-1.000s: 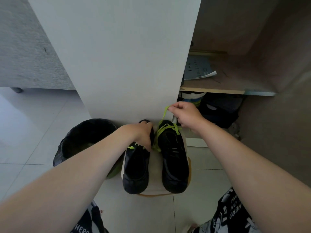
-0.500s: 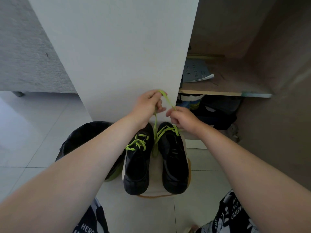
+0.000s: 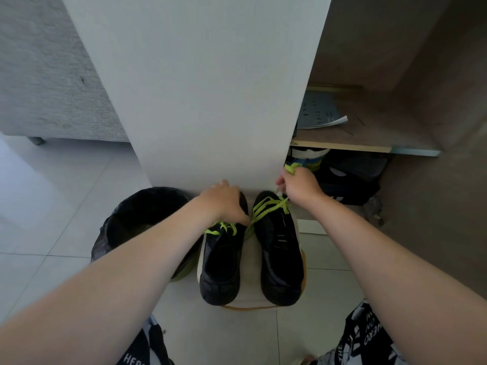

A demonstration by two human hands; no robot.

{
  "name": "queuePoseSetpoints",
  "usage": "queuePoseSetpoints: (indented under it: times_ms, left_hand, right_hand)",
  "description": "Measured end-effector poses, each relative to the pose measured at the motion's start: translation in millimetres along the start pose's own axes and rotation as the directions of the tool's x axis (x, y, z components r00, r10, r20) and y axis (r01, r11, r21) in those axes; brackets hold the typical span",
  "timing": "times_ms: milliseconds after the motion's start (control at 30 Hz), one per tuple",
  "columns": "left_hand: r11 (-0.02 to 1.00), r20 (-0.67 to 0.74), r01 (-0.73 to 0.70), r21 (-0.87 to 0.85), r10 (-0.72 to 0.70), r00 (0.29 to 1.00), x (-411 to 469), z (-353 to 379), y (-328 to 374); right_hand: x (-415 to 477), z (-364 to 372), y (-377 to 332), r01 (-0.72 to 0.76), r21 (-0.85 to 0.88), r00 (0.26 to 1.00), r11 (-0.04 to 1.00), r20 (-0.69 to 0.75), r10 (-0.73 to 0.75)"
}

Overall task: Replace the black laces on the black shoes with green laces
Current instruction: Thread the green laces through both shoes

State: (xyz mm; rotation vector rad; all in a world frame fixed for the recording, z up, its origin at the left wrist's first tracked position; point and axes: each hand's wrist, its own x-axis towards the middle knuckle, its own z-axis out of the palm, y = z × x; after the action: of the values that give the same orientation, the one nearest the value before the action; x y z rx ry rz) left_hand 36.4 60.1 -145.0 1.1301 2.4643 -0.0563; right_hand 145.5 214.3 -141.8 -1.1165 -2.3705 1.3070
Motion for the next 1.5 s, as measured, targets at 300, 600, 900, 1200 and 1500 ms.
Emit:
queuePoseSetpoints:
  times_ms: [300, 600, 900, 1200, 1500]
  left_hand:
    - [0.992, 0.055, 0.041, 0.117, -0.048, 0.997, 4, 21, 8]
    - [0.999, -0.067, 0.051, -0.011, -0.051, 0.996, 22, 31, -3]
    - [0.914, -0.286, -0.115, -0.390, -0.001, 0.958, 16, 13, 26]
    - [0.683, -0.173, -0.220, -0.696, 0.138, 0.975, 5, -15, 58]
    - [0.505, -0.087, -0.199, -0.840, 0.236, 0.968, -12, -15, 76]
  right_hand:
    - [3, 30, 28, 0.285, -0.613, 0.925, 0.737, 0.376, -0.045]
    - [5, 31, 17, 0.292, -0.702, 0.948, 0.649, 0.305, -0.097]
    - [4, -9, 4, -0.037, -0.490, 0.968, 0.871, -0.236, -0.091]
    - [-1, -27, 2, -0.154, -0.175, 0.988, 0.972, -0.036, 0.150]
    - [-27, -34, -12, -0.342, 0.568, 0.937, 0.749, 0.266, 0.227]
